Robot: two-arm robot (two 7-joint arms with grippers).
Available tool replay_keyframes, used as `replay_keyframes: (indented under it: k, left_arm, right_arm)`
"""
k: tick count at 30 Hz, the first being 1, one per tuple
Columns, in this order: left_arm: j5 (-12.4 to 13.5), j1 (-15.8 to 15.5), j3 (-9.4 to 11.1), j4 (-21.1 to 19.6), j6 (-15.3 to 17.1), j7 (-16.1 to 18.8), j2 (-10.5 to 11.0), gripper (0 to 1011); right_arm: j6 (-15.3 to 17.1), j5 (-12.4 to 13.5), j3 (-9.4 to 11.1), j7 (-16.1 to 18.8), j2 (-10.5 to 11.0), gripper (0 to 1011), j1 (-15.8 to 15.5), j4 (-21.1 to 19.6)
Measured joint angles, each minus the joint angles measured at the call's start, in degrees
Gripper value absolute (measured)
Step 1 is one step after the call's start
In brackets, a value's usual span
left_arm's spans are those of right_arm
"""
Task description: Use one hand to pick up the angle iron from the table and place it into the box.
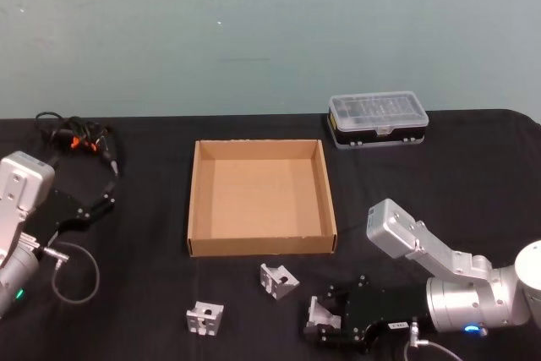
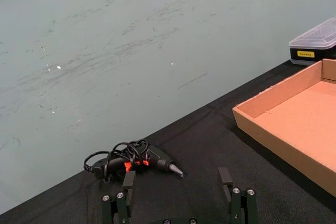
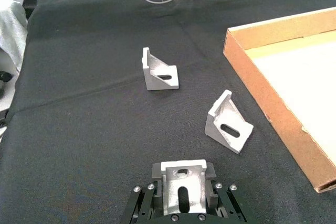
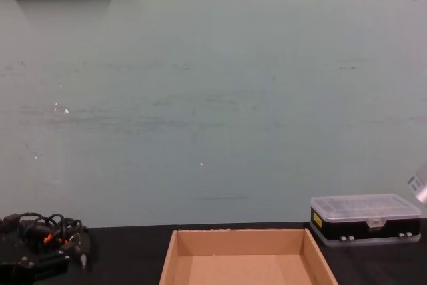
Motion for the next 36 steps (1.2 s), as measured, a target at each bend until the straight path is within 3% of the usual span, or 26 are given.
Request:
replay_keyframes:
  k: [5, 11, 17, 22, 26, 31, 36]
  left_arm:
    - [0.00, 0.00, 0.00, 0.00, 0.00, 0.00, 0.00, 1000]
    - [0.00, 0.00, 0.00, 0.00, 0.00, 0.00, 0.00, 1000]
    - [0.00, 0.00, 0.00, 0.00, 0.00, 0.00, 0.00, 1000]
    - [0.00, 0.00, 0.00, 0.00, 0.00, 0.00, 0.00, 1000]
    - [0.00, 0.00, 0.00, 0.00, 0.00, 0.00, 0.00, 1000]
    - [0.00, 0.00, 0.00, 0.00, 0.00, 0.00, 0.00, 1000]
    - [0.00, 0.00, 0.00, 0.00, 0.00, 0.00, 0.00, 1000]
  right_arm:
    - [-1.50, 0.90, 0.98, -0.46, 0.01, 450, -0.55, -0.43]
    - [-7.06, 6.42, 6.26, -3.59, -0.74, 450, -2.84, -2.88]
    - [-9.36, 9.06, 9.66, -7.46, -2.86, 450, -3.48, -4.02]
    - [-8.52, 8.23, 10.31, -11.40, -5.59, 450, -1.94, -3.38]
    - [-5.45, 5.82, 9.84, -14.96, -8.52, 450, 0.96, -1.72]
    - [-1.31, 2.51, 8.41, -17.82, -12.83, 450, 6.35, 1.90]
    - [1.52, -0.55, 6.75, -18.54, -16.78, 450, 11.53, 6.54]
